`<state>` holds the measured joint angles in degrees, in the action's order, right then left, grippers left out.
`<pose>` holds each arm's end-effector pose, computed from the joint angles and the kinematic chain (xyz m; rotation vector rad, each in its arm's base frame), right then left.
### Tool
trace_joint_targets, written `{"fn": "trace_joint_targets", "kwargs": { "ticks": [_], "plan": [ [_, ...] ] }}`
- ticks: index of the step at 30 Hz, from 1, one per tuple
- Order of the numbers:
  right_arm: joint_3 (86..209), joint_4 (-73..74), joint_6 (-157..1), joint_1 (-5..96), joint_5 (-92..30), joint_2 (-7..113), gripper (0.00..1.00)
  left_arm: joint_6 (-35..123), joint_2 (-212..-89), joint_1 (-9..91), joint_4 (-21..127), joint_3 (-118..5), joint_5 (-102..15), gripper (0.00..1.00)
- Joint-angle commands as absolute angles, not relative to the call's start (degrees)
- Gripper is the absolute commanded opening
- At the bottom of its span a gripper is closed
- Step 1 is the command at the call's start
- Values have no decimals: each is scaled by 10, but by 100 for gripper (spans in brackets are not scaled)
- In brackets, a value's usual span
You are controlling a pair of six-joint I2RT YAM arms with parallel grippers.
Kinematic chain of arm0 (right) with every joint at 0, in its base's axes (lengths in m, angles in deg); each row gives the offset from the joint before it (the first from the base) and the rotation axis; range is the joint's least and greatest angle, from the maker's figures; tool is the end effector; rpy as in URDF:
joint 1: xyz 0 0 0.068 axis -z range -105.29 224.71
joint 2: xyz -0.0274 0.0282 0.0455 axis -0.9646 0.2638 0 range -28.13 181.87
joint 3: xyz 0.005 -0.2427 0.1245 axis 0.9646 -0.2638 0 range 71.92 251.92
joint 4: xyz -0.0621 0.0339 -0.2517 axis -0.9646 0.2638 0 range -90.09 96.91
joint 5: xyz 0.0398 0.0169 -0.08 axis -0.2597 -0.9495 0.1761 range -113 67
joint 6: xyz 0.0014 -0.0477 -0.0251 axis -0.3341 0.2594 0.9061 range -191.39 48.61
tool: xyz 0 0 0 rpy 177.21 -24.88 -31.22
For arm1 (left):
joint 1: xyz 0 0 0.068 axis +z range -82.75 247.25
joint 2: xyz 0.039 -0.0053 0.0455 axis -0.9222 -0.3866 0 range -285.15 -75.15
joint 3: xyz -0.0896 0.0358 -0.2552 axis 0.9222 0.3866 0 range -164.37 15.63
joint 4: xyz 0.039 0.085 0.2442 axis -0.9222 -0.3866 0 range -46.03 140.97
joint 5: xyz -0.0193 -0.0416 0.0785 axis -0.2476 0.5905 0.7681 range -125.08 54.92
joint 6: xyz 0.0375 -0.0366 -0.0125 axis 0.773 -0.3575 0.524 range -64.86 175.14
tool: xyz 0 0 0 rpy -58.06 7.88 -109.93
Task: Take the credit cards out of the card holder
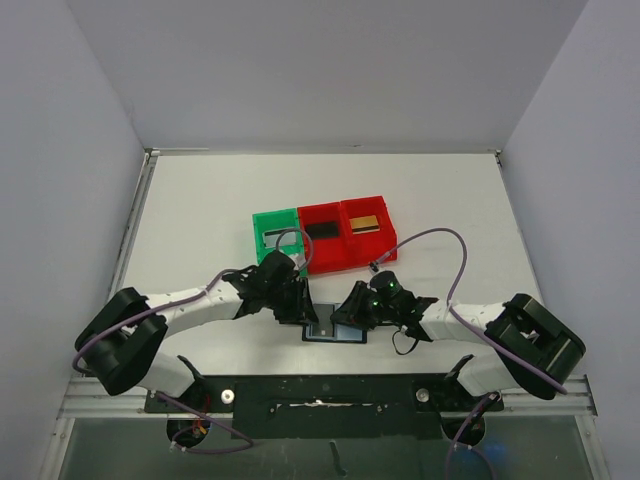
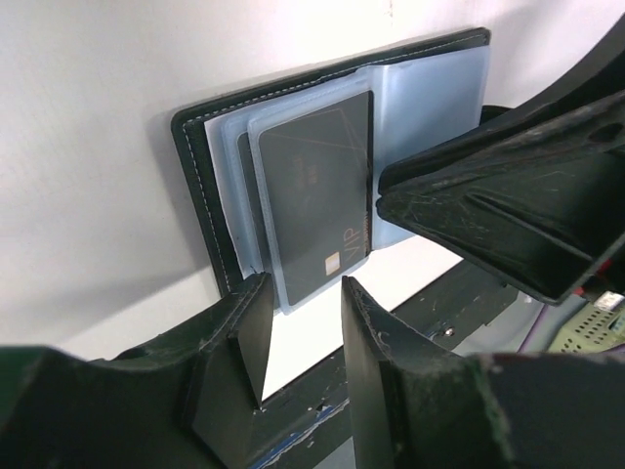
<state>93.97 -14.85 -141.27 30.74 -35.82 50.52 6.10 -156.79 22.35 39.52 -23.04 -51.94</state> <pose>0.1630 0.1681 0.1283 0.4605 2.5900 1.1450 0.1802 -0.1940 0.1637 0.0319 2.7804 -0.9324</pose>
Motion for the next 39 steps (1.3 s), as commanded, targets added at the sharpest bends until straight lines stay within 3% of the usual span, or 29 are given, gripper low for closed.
{"fn": "trace_joint_targets", "kwargs": {
  "ticks": [1,5,14,25,39],
  "plan": [
    [939,-177,-1404,309,-368,507,22,80,-1589,216,395,-261,-510,32],
    [934,-180,-1405,312,-370,506,22,107,-1612,216,351,-291,-497,24],
    [929,-201,-1409,315,-381,526,22,108,-1615,216,371,-279,-514,24],
    [912,-242,-1408,331,-404,525,4,113,-1625,212,362,-283,-505,15],
    [895,-227,-1401,343,-405,501,0,119,-1634,211,335,-300,-469,10]
  ]
}}
